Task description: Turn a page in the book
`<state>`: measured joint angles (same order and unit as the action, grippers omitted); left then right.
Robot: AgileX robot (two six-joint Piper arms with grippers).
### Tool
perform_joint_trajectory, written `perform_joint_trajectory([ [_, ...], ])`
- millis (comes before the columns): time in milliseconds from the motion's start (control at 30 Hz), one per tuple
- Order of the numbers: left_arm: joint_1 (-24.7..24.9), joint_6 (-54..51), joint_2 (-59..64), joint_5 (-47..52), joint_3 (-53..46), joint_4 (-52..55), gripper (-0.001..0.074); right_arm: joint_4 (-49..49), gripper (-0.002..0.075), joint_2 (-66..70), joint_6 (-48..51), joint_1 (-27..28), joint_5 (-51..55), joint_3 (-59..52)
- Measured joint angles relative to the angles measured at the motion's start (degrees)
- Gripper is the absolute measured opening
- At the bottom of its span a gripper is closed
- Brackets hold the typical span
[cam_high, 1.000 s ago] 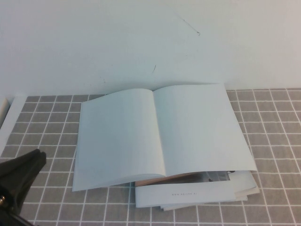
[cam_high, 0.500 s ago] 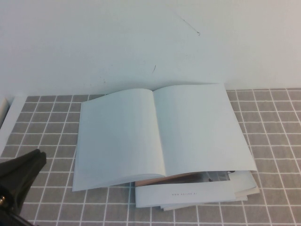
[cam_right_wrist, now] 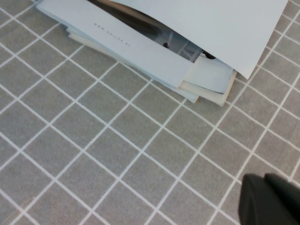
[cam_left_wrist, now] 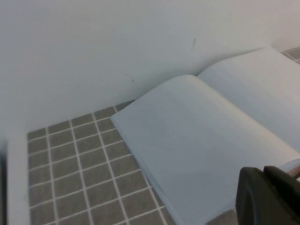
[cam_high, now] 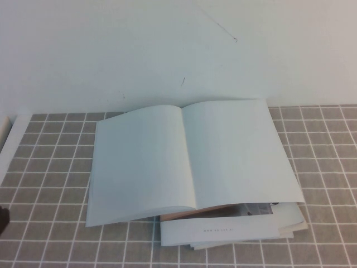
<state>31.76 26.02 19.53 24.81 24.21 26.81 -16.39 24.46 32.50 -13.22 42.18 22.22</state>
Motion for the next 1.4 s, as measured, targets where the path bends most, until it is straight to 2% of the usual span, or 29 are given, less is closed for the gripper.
perform_joint_trajectory([
  [100,-6.76,-11.34,-5.00,-1.64,-1.60,-7.57,-0.0003,0.00,-0.0001,0.00,0.00,0.00,0.04,0.00],
  [200,-12.98,-17.71,-10.25,-6.32,-5.88,-12.88,-0.0003,0.00,-0.0001,0.00,0.00,0.00,0.04,0.00],
  [300,-18.00,-19.58,-14.96,-10.95,-11.94,-17.91,-0.0003,0.00,-0.0001,0.00,0.00,0.00,0.04,0.00],
  [467,-22.49,-20.67,-19.27,-10.99,-21.43,-23.50,-0.0003,0.00,-0.0001,0.00,0.00,0.00,0.04,0.00],
  [600,-23.50,-20.79,-19.98,-8.92,-25.45,-26.21,-0.0003,-0.13,-0.0001,0.00,0.00,0.00,0.04,0.00],
  [1400,-23.61,-21.01,-20.28,-6.66,-25.34,-28.77,-0.0003,-0.13,-0.0001,0.00,0.00,0.00,0.04,0.00],
])
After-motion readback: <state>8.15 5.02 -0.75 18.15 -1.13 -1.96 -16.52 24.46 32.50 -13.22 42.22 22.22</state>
